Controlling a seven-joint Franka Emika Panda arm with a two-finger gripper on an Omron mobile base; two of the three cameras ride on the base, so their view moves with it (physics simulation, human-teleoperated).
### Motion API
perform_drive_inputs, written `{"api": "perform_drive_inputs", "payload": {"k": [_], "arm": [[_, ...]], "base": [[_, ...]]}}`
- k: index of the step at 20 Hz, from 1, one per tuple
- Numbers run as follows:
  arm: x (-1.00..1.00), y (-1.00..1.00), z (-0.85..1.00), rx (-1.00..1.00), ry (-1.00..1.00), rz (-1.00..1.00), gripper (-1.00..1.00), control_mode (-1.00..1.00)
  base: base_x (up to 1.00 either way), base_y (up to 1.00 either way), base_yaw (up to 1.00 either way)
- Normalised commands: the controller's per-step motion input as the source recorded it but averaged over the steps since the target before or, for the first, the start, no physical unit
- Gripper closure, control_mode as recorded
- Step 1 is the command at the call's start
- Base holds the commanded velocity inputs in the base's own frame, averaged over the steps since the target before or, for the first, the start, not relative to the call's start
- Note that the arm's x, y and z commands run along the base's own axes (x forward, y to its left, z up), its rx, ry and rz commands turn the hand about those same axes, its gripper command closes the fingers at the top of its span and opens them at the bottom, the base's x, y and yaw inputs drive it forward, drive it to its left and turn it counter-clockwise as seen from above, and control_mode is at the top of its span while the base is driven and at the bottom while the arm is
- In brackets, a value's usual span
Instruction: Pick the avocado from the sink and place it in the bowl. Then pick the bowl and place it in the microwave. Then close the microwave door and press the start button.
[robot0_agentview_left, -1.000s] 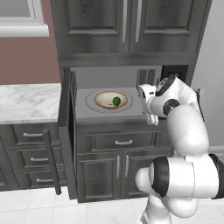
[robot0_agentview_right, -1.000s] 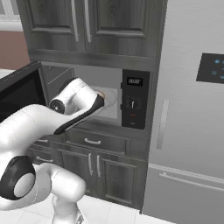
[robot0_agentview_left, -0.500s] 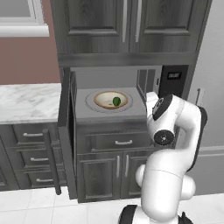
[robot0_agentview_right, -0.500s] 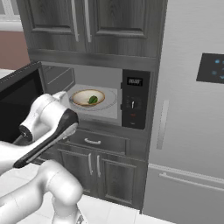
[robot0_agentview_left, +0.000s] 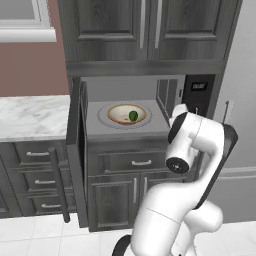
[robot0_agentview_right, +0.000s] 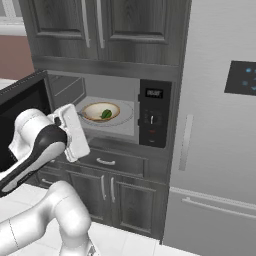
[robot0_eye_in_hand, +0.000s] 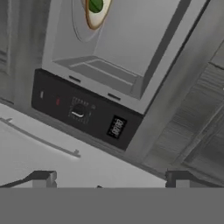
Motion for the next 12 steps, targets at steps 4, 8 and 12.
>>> {"api": "perform_drive_inputs", "payload": {"k": [4,8,12], "arm": [[-0.73,0.00,1.00,0.00,0.22,-0.07,-1.00,-1.00],[-0.61,0.07,0.77,0.00,0.04,-0.01,-1.00,-1.00],[-0.33,0.07,0.11,0.00,-0.03,0.02,-1.00,-1.00]], "base": [[0.00,0.00,0.00],[0.00,0.00,0.00],[0.00,0.00,0.00]]}}
